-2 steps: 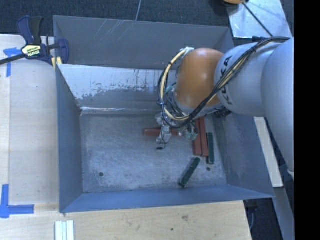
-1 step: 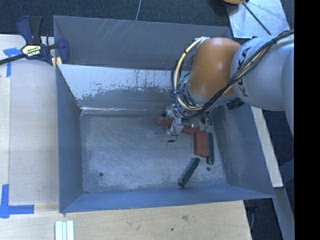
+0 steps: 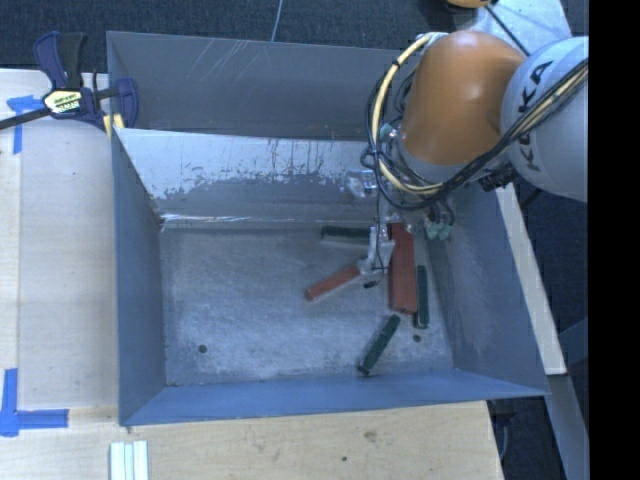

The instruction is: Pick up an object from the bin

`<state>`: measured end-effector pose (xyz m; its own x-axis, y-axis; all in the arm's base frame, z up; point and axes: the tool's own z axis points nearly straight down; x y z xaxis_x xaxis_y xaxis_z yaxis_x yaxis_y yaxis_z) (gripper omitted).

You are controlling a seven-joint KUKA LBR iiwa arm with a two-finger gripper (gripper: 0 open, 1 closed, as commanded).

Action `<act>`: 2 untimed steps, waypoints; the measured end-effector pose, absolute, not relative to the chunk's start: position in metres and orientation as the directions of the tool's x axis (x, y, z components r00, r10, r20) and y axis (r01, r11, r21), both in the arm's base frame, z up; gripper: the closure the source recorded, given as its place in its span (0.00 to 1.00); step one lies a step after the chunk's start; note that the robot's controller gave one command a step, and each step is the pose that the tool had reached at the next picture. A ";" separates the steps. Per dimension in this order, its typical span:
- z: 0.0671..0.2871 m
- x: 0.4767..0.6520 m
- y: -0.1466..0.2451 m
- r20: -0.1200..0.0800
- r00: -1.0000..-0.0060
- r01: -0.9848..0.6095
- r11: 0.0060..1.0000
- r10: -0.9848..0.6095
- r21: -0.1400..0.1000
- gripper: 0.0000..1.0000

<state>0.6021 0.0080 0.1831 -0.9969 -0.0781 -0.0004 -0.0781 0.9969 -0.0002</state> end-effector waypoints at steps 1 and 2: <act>0.257 0.602 0.007 -0.007 -0.996 -0.094 0.996 -0.094 -0.001 0.00; 0.192 0.595 0.016 -0.009 -0.992 -0.126 0.992 -0.126 -0.001 0.00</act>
Offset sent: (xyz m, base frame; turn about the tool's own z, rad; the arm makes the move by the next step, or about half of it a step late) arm -0.0209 0.0267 -0.1131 -0.1088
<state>0.5954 0.0162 0.1922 -0.9920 -0.1257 -0.0089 -0.1257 0.9921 -0.0011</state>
